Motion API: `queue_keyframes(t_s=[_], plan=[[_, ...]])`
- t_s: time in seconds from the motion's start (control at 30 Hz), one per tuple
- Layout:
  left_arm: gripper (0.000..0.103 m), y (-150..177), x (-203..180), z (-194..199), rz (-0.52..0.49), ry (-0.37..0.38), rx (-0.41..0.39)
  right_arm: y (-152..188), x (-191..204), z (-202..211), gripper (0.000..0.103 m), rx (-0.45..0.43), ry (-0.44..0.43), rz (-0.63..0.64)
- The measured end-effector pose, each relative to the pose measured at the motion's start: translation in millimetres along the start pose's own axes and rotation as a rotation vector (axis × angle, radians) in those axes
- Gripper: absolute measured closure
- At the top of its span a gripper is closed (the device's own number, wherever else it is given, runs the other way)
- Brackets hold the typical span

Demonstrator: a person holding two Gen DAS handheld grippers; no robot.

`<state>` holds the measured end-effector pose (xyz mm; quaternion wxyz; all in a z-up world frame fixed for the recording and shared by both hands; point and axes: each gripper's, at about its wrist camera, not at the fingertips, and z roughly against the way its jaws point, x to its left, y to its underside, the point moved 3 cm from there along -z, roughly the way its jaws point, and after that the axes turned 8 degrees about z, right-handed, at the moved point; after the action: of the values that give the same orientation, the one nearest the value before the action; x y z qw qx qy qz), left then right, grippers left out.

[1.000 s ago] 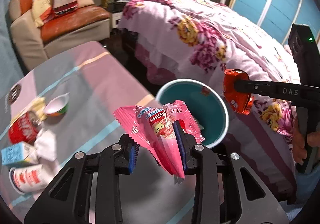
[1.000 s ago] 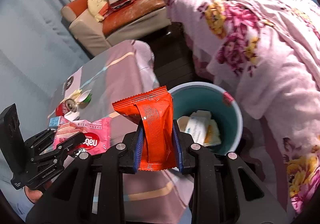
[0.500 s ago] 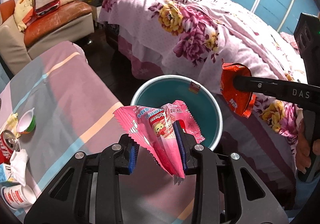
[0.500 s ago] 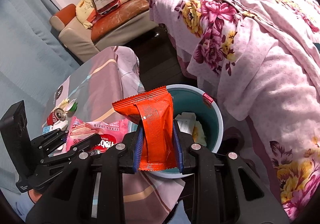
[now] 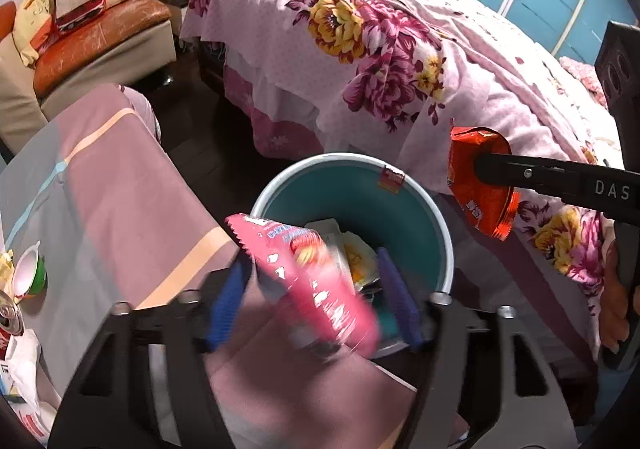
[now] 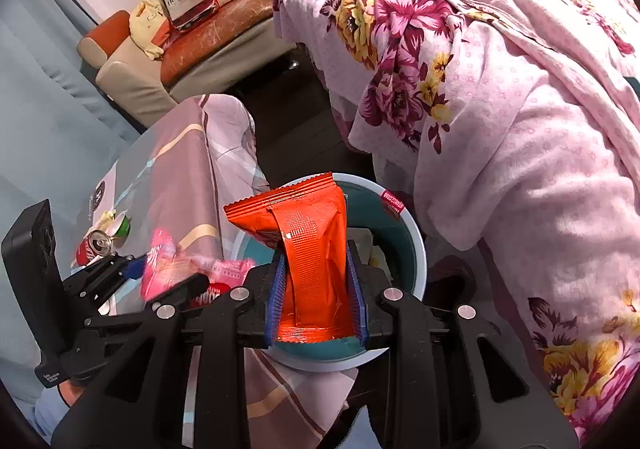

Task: Collect trash
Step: 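Carry the pink bag and orange packet over the teal bin and open both tools, then move both open tools back toward the remaining trash on the table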

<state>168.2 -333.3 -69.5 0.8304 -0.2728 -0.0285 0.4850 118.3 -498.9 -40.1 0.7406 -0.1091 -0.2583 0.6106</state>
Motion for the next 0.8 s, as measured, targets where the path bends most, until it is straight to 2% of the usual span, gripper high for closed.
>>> queue_keyframes(t_s=[0.07,0.43,0.5,0.57,0.73,0.77,0.8], plan=[[0.024,0,0,-1,0.003,0.002,0.004,0,0,-2,0.076,0.005,0.003,0.000],[0.023,2,20,2,0.052,-0.010,0.002,-1,3,-15,0.075,0.036,0.015,0.005],[0.013,2,24,4,0.067,-0.010,-0.004,-1,4,-18,0.075,0.045,0.019,0.007],[0.012,3,28,9,0.080,-0.008,-0.022,-1,6,-20,0.074,0.051,0.028,0.013],[0.012,5,34,15,0.089,-0.005,-0.026,-2,11,-24,0.063,0.061,0.042,0.019],[0.011,6,35,16,0.092,-0.004,-0.026,-2,12,-24,0.059,0.063,0.043,0.019],[0.010,6,36,17,0.096,-0.003,-0.026,-2,13,-24,0.049,0.064,0.043,0.018]])
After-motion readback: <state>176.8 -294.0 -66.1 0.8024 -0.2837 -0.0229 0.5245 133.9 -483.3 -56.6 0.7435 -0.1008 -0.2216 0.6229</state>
